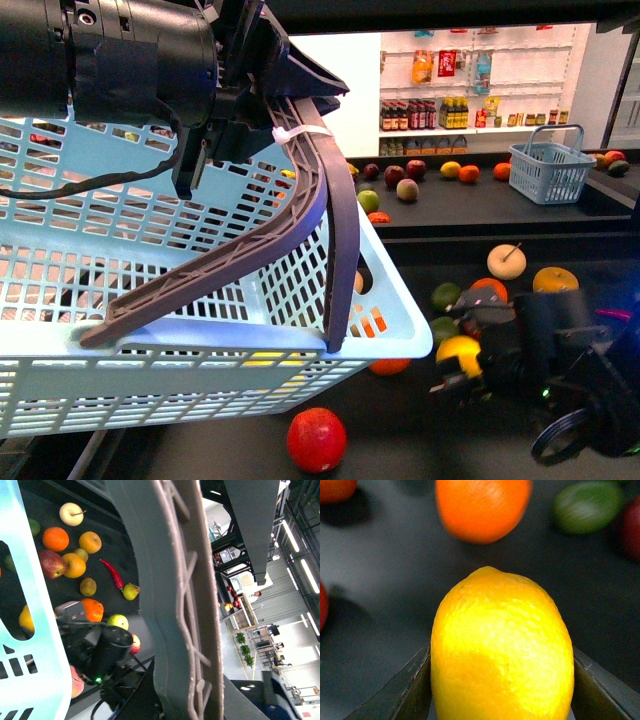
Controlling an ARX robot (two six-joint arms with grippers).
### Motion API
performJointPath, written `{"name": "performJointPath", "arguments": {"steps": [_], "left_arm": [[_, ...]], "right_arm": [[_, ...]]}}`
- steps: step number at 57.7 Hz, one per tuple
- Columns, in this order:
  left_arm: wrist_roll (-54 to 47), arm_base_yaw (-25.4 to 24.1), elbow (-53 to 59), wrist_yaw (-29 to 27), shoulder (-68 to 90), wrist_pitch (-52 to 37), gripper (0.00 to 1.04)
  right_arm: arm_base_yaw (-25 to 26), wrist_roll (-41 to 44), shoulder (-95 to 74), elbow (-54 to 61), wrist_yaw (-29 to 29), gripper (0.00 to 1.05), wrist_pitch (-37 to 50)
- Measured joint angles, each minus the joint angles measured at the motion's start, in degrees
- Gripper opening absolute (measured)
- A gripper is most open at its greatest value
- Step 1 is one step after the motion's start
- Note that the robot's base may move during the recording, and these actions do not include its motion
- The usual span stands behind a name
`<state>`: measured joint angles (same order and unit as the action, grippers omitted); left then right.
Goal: Pick lemon from shelf
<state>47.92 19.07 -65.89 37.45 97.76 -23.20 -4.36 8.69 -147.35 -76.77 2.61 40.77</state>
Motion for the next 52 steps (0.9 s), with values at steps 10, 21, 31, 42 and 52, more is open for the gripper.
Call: {"name": "performJointPath", "arguments": {"steps": [10, 21, 31, 42, 52], "left_arm": [[-0.02, 0.00, 0.00, -0.02, 0.00, 0.00, 0.08], [-0.02, 0.00, 0.00, 0.04, 0.00, -0.02, 0.08], [0.00, 0.00, 0.00, 0.00, 0.00, 0.00, 0.08], [0.00, 0.00, 0.00, 0.02, 0.00, -0.02, 0.08], [0.00, 0.00, 0.00, 0.00, 0.00, -0.02, 0.08]], "right_arm": [[3.32, -7.87, 11.54, 8.50, -0.04, 0.65, 3.54], [4.55, -21.29, 26.67, 19.96, 4.72, 0.65, 7.23], [2.82, -31.65, 37.11, 26.01, 11.39, 0.64, 10.34], [-2.14, -36.68, 39.65, 28.70, 16.37, 0.64, 12.81], [-6.47, -38.16, 39.60, 29.48, 18.25, 0.64, 13.66]]}}
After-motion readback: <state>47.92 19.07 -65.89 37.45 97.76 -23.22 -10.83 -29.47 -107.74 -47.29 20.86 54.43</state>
